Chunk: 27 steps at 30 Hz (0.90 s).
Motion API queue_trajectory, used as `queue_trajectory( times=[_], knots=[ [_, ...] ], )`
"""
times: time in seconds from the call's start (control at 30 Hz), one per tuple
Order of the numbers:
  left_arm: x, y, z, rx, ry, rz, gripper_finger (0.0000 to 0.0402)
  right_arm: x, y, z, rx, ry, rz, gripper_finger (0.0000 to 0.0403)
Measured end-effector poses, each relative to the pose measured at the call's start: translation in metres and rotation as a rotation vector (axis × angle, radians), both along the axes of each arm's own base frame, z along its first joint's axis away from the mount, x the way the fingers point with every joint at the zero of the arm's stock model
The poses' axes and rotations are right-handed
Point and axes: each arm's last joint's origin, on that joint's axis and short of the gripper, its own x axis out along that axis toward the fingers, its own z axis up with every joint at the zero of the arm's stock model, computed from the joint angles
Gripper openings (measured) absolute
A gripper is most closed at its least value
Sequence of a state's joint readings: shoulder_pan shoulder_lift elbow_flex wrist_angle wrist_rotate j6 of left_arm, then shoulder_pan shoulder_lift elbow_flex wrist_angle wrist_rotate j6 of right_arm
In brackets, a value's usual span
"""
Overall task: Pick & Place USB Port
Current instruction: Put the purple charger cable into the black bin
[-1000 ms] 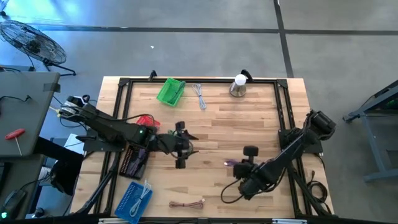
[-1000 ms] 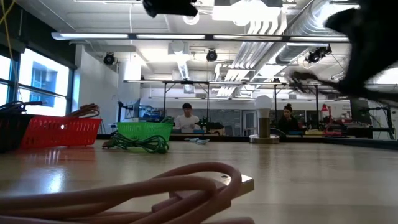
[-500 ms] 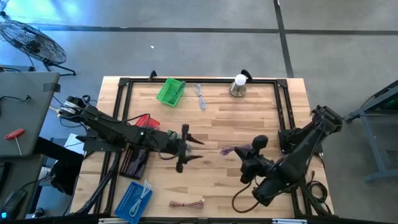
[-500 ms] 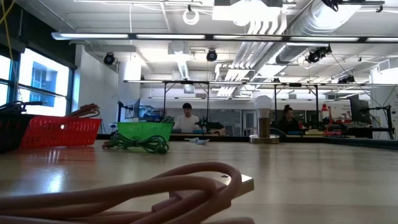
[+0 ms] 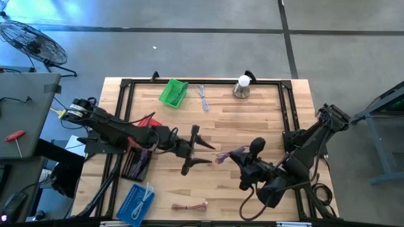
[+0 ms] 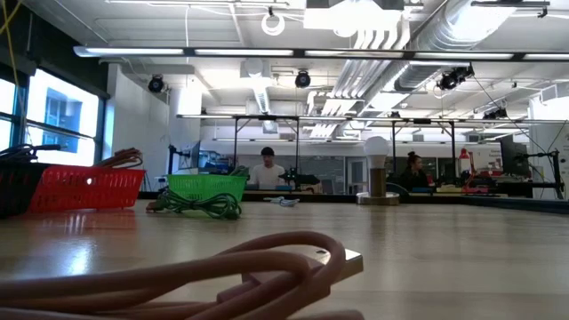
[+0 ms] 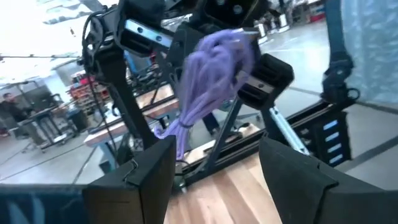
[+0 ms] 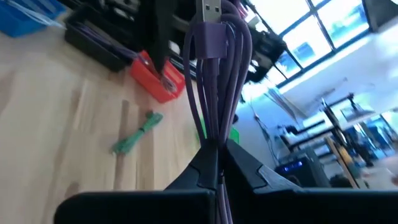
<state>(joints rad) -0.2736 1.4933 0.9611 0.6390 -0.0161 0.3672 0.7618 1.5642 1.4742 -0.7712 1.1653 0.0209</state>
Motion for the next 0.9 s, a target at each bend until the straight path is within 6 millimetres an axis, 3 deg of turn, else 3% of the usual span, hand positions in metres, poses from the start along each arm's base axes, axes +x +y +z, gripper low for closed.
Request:
queue_trajectory(
  times=[0.33, 0.7, 0.8, 0.9],
  knots=[
    [0.000, 0.001, 0.004, -0.006, -0.034, -0.093, 0.0223, 0.022, -0.010, 0.008, 0.055, 0.001, 0.067, 0.0000],
    [0.000, 0.003, 0.005, -0.037, -0.040, -0.041, 0.0221, 0.044, -0.025, 0.013, 0.158, 0.008, 0.192, 0.0000],
    [0.000, 0.003, 0.005, -0.034, -0.038, -0.026, 0.0198, 0.046, -0.027, 0.013, 0.177, 0.011, 0.196, 0.0000],
    [0.000, 0.003, 0.005, -0.006, -0.043, -0.032, 0.0149, 0.046, -0.027, 0.013, 0.182, 0.013, 0.196, 0.0000]
  ],
)
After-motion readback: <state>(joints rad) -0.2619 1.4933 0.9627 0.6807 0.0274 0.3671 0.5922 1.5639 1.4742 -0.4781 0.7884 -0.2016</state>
